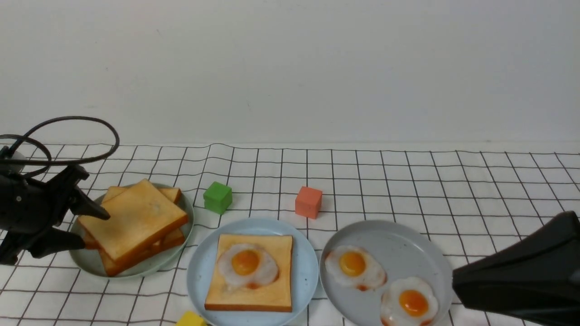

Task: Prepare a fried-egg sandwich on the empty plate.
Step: Use the left arm to grab a slice of bread, then use the left arm to place a slice of bread on the fried egg in the middle

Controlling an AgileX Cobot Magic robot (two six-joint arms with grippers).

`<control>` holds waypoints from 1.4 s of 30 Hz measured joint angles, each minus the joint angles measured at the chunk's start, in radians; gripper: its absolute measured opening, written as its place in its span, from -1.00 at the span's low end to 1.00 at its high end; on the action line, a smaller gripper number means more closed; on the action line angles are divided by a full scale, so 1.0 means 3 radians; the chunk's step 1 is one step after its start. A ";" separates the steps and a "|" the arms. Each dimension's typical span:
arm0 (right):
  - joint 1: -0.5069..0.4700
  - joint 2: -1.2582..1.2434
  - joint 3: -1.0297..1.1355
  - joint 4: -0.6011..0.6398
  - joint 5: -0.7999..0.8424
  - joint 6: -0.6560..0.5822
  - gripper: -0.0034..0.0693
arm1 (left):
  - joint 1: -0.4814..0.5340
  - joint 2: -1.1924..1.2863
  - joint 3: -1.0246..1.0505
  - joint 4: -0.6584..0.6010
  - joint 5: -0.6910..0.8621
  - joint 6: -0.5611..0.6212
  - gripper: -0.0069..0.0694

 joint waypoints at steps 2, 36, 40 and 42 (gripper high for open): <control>0.0000 0.0000 0.0000 -0.0001 -0.0006 0.0000 -0.94 | 0.0000 0.0093 0.0000 -0.0099 -0.0043 0.0108 0.31; 0.0000 0.0000 0.0000 0.0048 0.0054 0.0076 -0.89 | -0.0036 -0.0576 -0.0018 -0.0075 0.0457 0.0809 -0.32; 0.0000 0.0000 0.0000 0.0060 0.0054 0.0079 -0.88 | -0.0175 -0.0577 -0.0018 -0.0117 0.0474 0.1071 -0.32; 0.0000 0.0000 0.0000 0.0060 0.0054 0.0079 -0.88 | -0.0196 -0.0577 -0.0018 -0.0082 0.0424 0.1074 -0.32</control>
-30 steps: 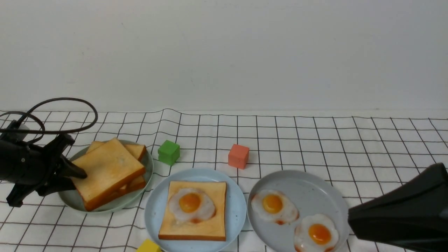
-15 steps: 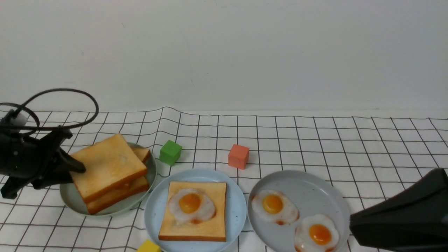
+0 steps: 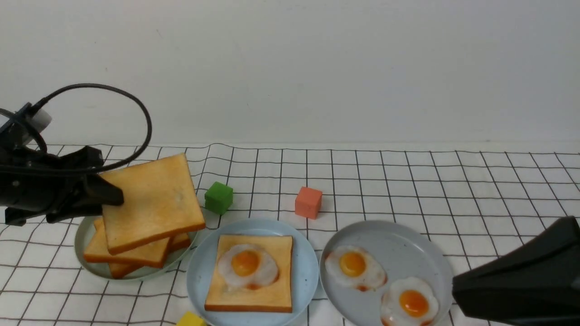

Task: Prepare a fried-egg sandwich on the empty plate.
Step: Use the left arm to place a slice of bread on the fried egg in the middle

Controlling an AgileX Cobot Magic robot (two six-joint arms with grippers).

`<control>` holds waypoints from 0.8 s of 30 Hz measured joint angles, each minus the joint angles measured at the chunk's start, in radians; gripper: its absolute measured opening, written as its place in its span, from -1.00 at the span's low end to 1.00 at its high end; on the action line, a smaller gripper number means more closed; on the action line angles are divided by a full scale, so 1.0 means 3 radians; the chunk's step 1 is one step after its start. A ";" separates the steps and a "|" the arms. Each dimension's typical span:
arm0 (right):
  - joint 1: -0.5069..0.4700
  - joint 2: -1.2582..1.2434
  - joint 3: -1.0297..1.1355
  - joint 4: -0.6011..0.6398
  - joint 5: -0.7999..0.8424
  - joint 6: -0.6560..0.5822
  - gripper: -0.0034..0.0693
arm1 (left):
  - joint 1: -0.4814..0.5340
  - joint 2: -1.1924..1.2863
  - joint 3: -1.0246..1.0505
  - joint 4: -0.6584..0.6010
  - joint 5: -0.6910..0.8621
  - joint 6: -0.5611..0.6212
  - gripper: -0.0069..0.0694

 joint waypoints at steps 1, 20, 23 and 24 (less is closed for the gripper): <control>0.0000 0.0000 0.0000 0.0000 0.0000 0.0000 -0.88 | -0.0003 0.0000 0.0003 0.0052 -0.0066 -0.0013 -0.32; 0.0000 0.0000 0.0000 -0.0004 0.0005 0.0004 -0.83 | -0.1333 0.0649 0.0006 -0.0078 -0.0455 0.0335 -0.32; 0.0000 0.0000 0.0000 0.0000 0.0049 0.0007 -0.82 | -0.1333 0.0759 0.0006 -0.0082 -0.0547 0.0335 -0.32; 0.0000 0.0000 0.0000 0.0000 0.0071 0.0007 -0.82 | -0.1333 0.0786 0.0006 -0.0093 -0.0570 0.0329 -0.32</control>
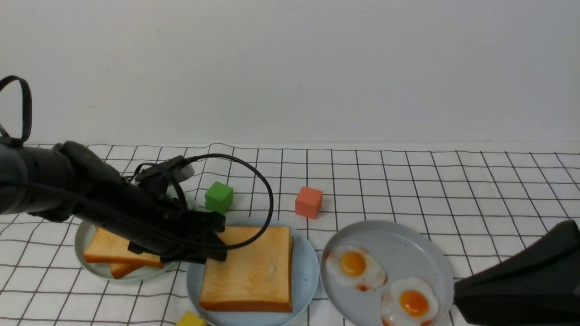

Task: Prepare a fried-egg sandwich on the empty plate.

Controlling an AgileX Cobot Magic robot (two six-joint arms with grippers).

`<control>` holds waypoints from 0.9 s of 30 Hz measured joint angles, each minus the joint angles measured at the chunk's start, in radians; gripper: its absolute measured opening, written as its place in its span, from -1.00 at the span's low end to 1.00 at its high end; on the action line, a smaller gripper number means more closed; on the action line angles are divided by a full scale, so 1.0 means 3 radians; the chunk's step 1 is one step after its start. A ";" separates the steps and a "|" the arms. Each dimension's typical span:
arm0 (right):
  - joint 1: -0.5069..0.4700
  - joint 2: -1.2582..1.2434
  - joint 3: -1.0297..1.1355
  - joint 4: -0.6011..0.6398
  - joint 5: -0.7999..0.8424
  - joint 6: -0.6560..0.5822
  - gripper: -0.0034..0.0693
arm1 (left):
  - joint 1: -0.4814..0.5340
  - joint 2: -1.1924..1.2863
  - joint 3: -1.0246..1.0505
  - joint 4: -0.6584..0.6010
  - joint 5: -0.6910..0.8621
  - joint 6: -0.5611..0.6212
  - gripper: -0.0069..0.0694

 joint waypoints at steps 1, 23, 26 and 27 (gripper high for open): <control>0.0000 0.0000 0.0000 0.0005 0.0017 0.0000 -0.82 | 0.0000 0.0017 0.0000 -0.0013 -0.0010 -0.0012 -0.32; 0.0000 -0.0037 0.0005 -0.1849 0.0027 0.2192 -0.71 | 0.0000 -0.0694 -0.0304 0.0104 0.0441 -0.0385 0.74; 0.0000 -0.0222 0.0028 -0.2293 0.0012 0.2761 -0.71 | 0.0000 -0.0945 -0.0308 0.0188 0.0740 -0.0435 0.52; 0.0000 -0.0325 0.0058 -0.2408 -0.0008 0.2875 -0.71 | 0.0000 -0.1060 -0.0303 0.0245 0.0817 -0.0477 0.40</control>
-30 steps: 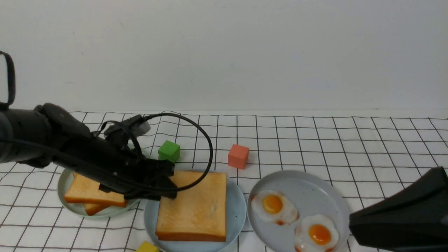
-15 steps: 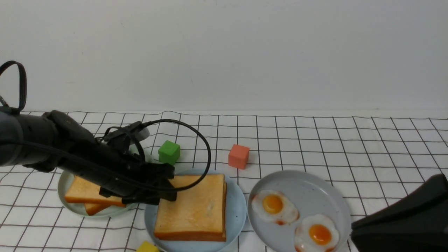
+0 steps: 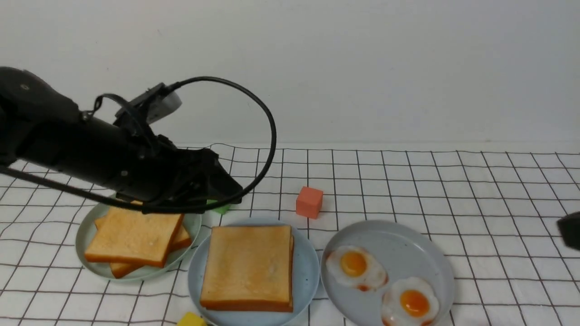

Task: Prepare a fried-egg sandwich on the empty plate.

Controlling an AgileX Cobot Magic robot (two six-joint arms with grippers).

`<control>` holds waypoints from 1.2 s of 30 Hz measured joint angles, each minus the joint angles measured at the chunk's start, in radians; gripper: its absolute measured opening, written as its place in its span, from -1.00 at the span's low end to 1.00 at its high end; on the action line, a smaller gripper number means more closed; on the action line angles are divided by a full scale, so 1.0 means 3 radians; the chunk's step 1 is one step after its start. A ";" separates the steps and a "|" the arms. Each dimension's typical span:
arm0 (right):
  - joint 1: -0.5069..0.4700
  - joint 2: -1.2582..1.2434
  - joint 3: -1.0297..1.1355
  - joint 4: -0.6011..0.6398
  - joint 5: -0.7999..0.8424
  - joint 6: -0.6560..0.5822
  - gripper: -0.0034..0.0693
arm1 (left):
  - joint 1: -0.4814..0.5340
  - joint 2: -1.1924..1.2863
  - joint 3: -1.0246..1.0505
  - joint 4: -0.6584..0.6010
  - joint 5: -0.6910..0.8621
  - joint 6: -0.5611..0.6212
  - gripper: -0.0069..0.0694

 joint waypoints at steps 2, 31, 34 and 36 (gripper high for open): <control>0.0000 -0.0232 0.0115 -0.0163 -0.0107 0.0119 -0.71 | 0.0000 -0.0274 0.0042 0.0148 0.0078 -0.0135 0.14; 0.0000 -0.2612 0.1699 -0.0829 -0.0693 0.0273 -0.93 | 0.0000 -0.4848 0.1611 0.2192 0.0855 -0.2238 -0.85; 0.0000 -0.2615 0.1699 -0.0829 -0.0693 0.0273 -0.92 | 0.0000 -0.4860 0.1611 0.2234 0.1001 -0.2238 -0.85; 0.0000 -0.2618 0.1699 -0.0833 -0.0693 0.0273 -0.92 | 0.0000 -0.4860 0.1611 0.2239 0.1043 -0.2241 -0.85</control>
